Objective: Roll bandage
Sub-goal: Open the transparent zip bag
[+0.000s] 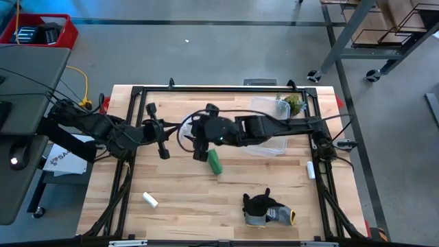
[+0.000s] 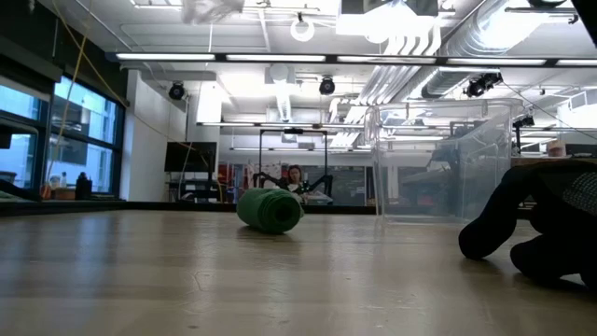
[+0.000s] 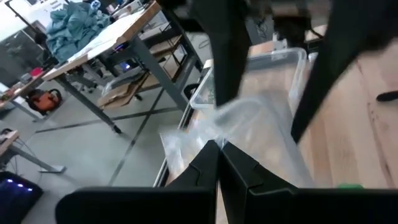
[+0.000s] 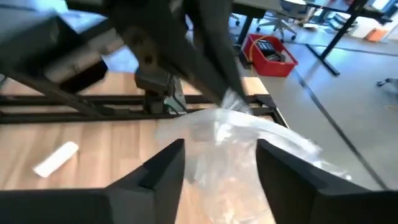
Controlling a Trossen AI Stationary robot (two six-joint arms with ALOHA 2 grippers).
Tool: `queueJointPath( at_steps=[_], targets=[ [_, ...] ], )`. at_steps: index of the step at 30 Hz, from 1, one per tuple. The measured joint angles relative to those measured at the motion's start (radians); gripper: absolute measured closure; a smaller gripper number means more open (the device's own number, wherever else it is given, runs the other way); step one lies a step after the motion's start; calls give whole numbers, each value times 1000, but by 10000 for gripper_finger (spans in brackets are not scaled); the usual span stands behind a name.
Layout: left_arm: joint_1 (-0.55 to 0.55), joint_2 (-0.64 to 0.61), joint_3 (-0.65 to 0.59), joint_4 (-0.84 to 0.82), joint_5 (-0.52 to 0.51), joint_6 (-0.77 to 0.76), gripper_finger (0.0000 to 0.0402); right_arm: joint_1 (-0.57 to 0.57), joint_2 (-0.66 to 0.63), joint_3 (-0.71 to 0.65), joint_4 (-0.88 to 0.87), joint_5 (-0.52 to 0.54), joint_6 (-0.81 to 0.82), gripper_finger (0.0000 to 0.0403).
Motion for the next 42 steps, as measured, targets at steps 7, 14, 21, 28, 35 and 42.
queueJointPath(
  at_steps=[7,14,21,28,35,42],
  targets=[
    [2,4,1,-20,2,-89,401,10,12,0,77,90,15,384],
    [30,-48,-35,-169,12,-429,401,9,16,-1,74,-5,211,402],
    [40,-171,-265,176,13,-491,402,9,42,-2,254,-195,163,402],
    [119,-175,-264,242,61,-452,401,24,97,-1,259,-353,229,403],
    [193,-322,-347,203,122,-462,401,66,62,1,229,-369,136,402],
    [164,-325,-253,139,179,-359,401,67,16,1,164,-154,140,403]
  ],
)
